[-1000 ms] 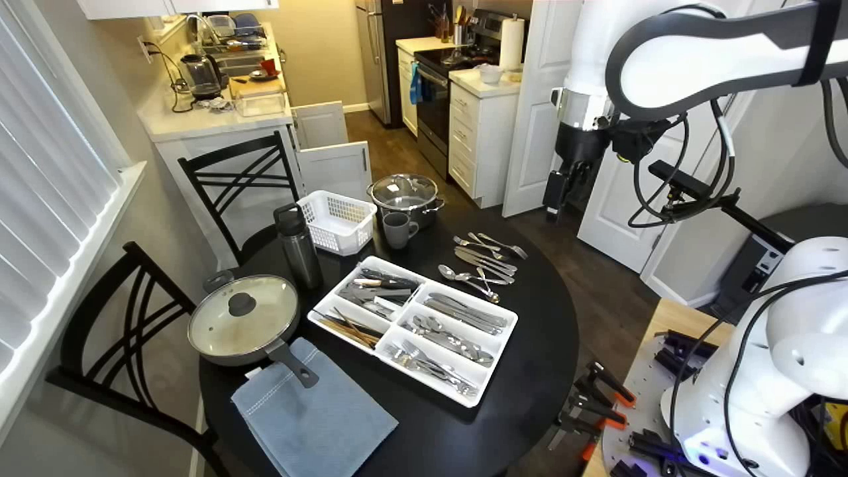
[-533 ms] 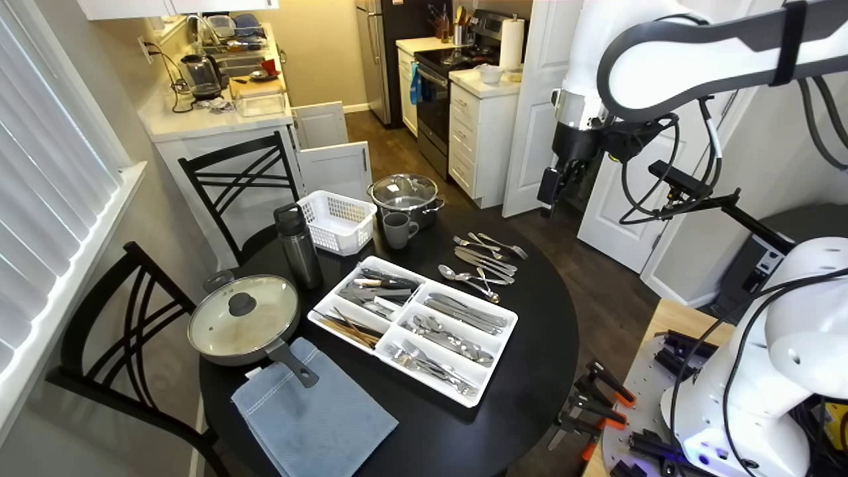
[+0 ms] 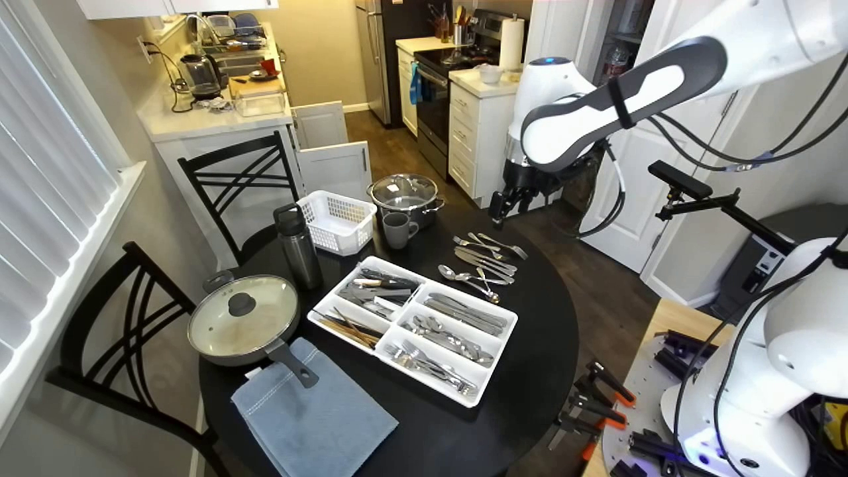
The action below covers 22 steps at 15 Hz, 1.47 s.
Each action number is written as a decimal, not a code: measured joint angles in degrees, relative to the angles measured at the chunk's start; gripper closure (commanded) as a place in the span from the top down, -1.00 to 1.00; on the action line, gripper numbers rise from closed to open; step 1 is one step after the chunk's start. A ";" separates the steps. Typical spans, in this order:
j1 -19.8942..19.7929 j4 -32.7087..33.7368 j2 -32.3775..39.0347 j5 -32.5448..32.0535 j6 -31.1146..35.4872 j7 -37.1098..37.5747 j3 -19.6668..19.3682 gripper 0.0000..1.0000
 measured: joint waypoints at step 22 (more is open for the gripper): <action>0.06 3.03 25.51 -2.14 8.19 -0.08 -1.14 1.00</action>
